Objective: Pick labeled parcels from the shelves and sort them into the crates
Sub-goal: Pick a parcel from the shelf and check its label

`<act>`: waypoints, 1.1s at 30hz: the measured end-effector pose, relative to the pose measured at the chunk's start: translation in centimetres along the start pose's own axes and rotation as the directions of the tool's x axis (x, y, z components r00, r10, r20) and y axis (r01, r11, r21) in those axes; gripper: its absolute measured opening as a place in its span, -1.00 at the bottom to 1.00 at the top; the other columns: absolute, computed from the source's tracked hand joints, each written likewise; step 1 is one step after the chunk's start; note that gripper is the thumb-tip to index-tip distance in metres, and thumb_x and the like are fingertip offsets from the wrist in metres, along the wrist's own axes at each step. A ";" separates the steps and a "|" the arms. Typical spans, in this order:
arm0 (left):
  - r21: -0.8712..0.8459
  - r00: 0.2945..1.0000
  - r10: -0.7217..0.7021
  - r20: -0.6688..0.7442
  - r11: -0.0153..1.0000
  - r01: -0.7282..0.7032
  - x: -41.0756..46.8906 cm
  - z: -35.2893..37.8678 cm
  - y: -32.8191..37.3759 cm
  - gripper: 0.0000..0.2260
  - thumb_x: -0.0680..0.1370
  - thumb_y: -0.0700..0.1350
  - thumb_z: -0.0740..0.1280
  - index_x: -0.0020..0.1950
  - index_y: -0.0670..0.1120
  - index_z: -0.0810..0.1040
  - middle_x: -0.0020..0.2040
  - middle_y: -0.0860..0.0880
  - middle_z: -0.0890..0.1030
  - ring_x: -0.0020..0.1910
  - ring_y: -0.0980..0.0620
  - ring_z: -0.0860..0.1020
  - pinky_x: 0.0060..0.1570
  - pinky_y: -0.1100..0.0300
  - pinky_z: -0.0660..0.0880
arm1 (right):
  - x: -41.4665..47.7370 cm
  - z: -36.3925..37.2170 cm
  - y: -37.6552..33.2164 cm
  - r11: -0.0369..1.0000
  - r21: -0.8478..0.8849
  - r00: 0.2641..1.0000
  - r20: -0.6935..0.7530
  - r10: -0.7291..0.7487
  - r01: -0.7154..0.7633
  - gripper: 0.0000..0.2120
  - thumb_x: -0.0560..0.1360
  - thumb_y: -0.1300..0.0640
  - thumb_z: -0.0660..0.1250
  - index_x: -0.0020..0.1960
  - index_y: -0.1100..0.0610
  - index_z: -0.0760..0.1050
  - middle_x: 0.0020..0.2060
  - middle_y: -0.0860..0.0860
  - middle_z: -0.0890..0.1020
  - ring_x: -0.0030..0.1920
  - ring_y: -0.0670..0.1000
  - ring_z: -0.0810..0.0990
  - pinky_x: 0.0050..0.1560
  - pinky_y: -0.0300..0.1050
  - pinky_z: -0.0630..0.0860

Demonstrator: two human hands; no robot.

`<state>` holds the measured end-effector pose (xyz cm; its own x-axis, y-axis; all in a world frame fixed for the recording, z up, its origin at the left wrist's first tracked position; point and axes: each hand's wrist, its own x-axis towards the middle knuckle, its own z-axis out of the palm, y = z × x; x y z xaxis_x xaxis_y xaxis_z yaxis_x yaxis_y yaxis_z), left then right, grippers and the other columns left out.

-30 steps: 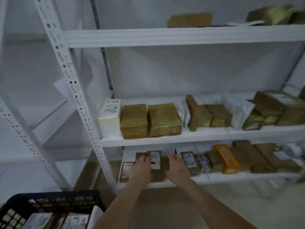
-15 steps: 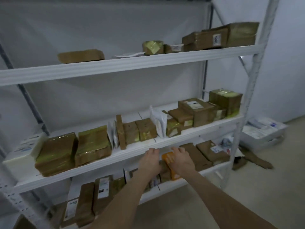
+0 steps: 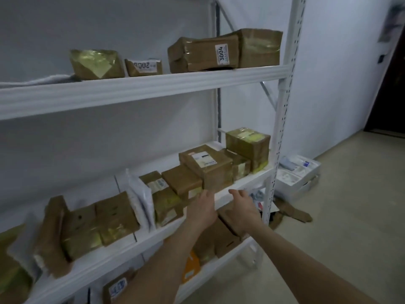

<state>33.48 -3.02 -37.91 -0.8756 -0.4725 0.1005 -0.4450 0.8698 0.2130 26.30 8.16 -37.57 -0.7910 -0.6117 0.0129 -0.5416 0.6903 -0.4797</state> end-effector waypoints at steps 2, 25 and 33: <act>-0.013 0.999 0.027 -0.027 1.000 -0.027 3.3 0.0 1.3 -0.55 0.55 -0.13 0.29 0.43 -0.04 0.28 0.38 -0.05 0.35 0.29 -0.07 0.41 0.12 0.08 0.45 | 2.5 -1.2 1.4 1.000 -0.008 1.000 -0.023 0.017 -0.017 -0.40 0.51 0.06 0.33 0.48 0.02 0.18 0.41 0.06 0.27 0.36 0.11 0.31 0.30 0.05 0.39; 0.213 0.985 -0.160 -0.071 0.962 0.172 27.2 3.7 12.5 -0.44 0.51 -0.21 0.27 0.50 -0.13 0.20 0.46 -0.12 0.28 0.46 -0.07 0.22 0.44 0.05 0.20 | 29.7 -11.4 15.1 0.911 -0.258 0.941 -0.021 -0.337 0.321 -0.22 0.53 0.09 0.29 0.56 0.00 -0.13 0.55 0.12 -0.15 0.54 0.19 -0.19 0.51 0.12 -0.08; 0.348 0.989 -0.147 -0.032 0.926 0.149 29.7 5.6 12.9 -0.56 0.54 -0.15 0.26 0.41 -0.14 0.32 0.40 -0.13 0.37 0.42 -0.07 0.30 0.49 0.05 0.08 | 32.7 -10.1 16.3 0.843 -0.385 0.907 -0.034 -0.419 0.375 -0.49 0.47 0.14 0.32 0.38 0.01 0.27 0.38 0.07 0.31 0.45 0.16 0.16 0.47 0.26 0.03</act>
<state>0.65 -5.08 -37.67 -0.7944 -0.5993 0.0992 -0.6074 0.7843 -0.1263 -11.25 3.32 -36.09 -0.5002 -0.8313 0.2424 -0.8630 0.5014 -0.0614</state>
